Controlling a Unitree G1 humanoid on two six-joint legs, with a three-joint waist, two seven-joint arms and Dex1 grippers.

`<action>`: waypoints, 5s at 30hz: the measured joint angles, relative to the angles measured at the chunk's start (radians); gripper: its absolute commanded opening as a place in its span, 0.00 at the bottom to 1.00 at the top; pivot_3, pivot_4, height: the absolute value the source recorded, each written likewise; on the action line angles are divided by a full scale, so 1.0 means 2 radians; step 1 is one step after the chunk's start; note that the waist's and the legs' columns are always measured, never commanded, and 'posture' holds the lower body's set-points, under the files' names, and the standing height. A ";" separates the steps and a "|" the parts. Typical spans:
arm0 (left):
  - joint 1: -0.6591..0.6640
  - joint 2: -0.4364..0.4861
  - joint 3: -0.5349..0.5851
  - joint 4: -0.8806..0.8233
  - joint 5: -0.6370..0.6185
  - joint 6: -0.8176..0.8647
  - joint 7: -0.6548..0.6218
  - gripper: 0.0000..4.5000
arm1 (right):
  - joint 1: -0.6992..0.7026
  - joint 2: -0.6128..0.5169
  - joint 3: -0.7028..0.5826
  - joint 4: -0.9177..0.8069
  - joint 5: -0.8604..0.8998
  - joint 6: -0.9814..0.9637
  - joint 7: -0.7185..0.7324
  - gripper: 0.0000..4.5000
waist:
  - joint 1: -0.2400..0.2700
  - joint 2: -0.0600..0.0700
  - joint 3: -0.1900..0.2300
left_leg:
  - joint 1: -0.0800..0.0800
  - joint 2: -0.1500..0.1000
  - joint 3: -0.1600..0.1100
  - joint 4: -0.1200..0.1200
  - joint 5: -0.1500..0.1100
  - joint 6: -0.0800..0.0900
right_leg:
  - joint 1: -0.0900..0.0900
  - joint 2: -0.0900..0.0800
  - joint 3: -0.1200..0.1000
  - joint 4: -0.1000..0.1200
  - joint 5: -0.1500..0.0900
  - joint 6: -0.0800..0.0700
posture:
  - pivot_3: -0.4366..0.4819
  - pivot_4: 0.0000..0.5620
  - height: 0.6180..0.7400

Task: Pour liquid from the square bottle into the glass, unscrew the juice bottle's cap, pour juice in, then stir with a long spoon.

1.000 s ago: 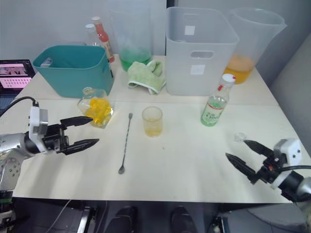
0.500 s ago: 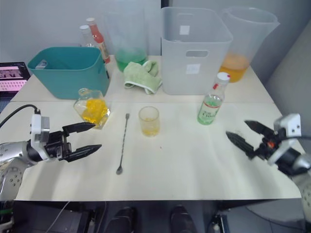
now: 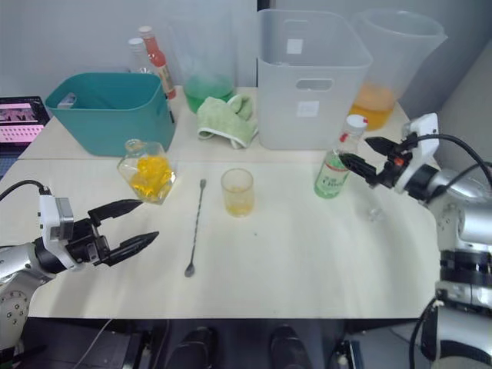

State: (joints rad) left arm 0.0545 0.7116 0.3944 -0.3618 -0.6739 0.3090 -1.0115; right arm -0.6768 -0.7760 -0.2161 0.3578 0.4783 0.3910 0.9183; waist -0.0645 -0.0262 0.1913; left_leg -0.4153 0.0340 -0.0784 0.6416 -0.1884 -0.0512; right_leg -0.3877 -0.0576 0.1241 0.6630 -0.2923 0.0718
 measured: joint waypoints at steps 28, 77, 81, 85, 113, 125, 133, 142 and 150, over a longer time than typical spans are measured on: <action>-0.030 -0.019 -0.034 0.016 0.004 -0.010 0.008 1.00 | -0.026 0.029 0.011 0.021 -0.028 -0.035 0.054 0.34 | -0.001 0.000 0.000 | 0.000 0.000 0.000 0.000 0.000 0.000 | 0.000 0.000 0.000 0.000 0.000 0.000 | 0.48 0.27 1.00; -0.066 0.002 -0.064 0.079 0.038 -0.034 -0.060 1.00 | 0.070 -0.068 0.116 -0.304 0.119 0.096 0.170 1.00 | -0.004 0.001 0.001 | 0.000 0.001 0.000 -0.004 0.000 0.000 | -0.001 0.000 0.000 -0.003 0.000 0.000 | 0.48 0.27 1.00; -0.011 0.002 -0.030 0.024 0.019 -0.020 -0.033 1.00 | 0.012 -0.046 0.147 -0.227 0.092 0.046 0.260 1.00 | 0.000 0.001 0.001 | 0.000 0.001 0.000 -0.004 0.000 0.000 | -0.001 0.000 -0.001 -0.003 0.000 0.000 | 0.48 0.27 1.00; 0.033 -0.001 -0.009 -0.021 0.002 -0.009 -0.011 1.00 | -0.034 -0.002 0.179 -0.176 0.075 0.017 0.312 1.00 | 0.000 0.001 0.001 | 0.000 0.001 0.000 -0.004 0.000 0.000 | -0.001 0.000 -0.001 -0.003 0.000 0.000 | 0.48 0.27 1.00; 0.049 0.000 -0.002 -0.085 -0.030 0.005 0.032 1.00 | -0.078 0.018 0.295 -0.103 0.124 -0.066 0.324 0.28 | 0.001 0.001 0.001 | 0.000 0.001 0.000 -0.004 0.000 0.000 | -0.001 0.000 -0.001 -0.002 0.000 -0.001 | 0.48 0.27 1.00; -0.079 0.005 -0.088 -0.001 -0.036 0.023 -0.033 1.00 | 0.065 -0.003 0.174 -0.383 0.125 0.125 0.043 0.28 | 0.008 0.001 0.001 | 0.000 0.000 0.000 -0.004 0.000 0.000 | -0.001 0.000 -0.001 -0.002 0.000 -0.001 | 0.48 0.27 1.00; -0.167 0.005 -0.134 0.080 -0.016 0.022 -0.088 1.00 | 0.102 0.060 0.140 -0.485 0.146 0.226 -0.141 0.28 | 0.009 0.000 0.001 | 0.000 0.000 0.000 -0.004 0.000 0.000 | -0.001 0.000 -0.001 -0.002 0.000 -0.001 | 0.48 0.27 1.00; -0.189 0.002 -0.150 0.111 -0.004 0.018 -0.113 1.00 | 0.126 0.062 0.131 -0.516 0.161 0.253 -0.178 0.88 | 0.009 0.000 0.001 | -0.001 0.000 -0.001 -0.004 0.000 0.000 | -0.001 0.000 -0.001 -0.003 0.000 -0.001 | 0.48 0.27 1.00; -0.196 -0.013 -0.151 0.097 -0.012 0.034 -0.108 1.00 | 0.176 -0.020 0.053 -0.498 0.179 0.228 -0.079 1.00 | 0.014 0.000 0.001 | -0.001 0.000 -0.001 -0.004 0.000 0.000 | -0.001 0.000 -0.001 -0.003 0.000 0.000 | 0.48 0.27 1.00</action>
State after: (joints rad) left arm -0.3366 0.6857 0.0929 -0.1687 -0.6971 0.3765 -1.2268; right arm -0.3245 -0.8166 -0.1109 -0.6391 0.8365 0.8477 0.7611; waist -0.0369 -0.0253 0.1925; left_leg -0.4173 0.0342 -0.0795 0.6342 -0.1880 -0.0511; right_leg -0.3892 -0.0578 0.1217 0.6561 -0.2918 0.0711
